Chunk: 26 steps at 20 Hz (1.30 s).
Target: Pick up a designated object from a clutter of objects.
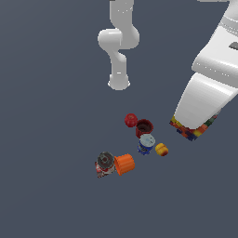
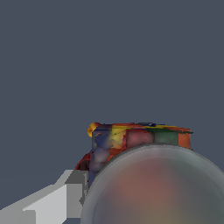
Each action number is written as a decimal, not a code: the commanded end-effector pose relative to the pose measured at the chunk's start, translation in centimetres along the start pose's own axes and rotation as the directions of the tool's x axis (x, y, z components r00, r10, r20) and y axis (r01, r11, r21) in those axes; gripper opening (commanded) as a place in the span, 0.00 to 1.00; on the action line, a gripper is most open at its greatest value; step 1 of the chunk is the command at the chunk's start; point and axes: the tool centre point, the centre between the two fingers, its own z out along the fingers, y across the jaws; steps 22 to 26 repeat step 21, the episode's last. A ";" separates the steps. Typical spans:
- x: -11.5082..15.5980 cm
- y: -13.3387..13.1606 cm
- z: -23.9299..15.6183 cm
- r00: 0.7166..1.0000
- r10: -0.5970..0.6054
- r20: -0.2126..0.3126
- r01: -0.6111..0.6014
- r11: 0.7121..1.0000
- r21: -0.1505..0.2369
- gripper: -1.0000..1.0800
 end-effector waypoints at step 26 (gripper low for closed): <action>2.7 0.0 -2.9 1.000 -0.001 -0.003 0.001 1.000 -0.002 0.00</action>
